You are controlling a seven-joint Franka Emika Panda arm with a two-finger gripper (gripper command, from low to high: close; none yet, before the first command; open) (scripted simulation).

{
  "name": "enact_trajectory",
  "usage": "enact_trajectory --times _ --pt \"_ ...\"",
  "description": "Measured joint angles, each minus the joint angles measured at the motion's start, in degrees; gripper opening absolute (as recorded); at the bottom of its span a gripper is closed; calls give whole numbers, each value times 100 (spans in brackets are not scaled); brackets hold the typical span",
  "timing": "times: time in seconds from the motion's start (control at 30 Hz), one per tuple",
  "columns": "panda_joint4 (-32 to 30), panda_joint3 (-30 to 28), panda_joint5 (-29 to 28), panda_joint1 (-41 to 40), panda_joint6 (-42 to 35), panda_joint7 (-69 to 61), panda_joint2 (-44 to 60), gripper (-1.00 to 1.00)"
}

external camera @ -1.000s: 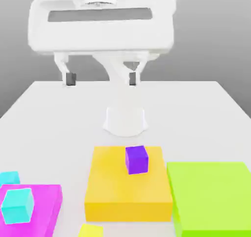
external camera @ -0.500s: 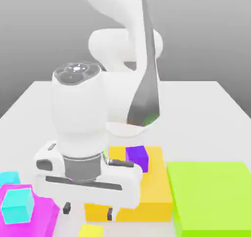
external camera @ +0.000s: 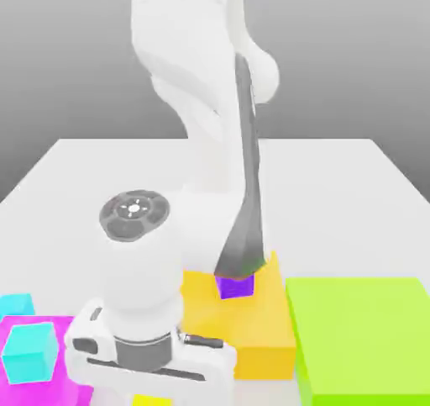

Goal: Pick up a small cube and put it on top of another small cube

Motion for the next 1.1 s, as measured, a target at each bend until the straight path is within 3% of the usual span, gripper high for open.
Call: enact_trajectory --times 0.8,1.0,1.03,1.1 --pt "-3313 587 -145 739 -1631 -380 -4951 -100" --pt "-3671 651 -161 742 -429 -385 -4106 -100" --pt "-3702 657 -164 738 -266 -382 -3975 100" --pt "-3702 657 -164 738 -266 -382 -3975 100"
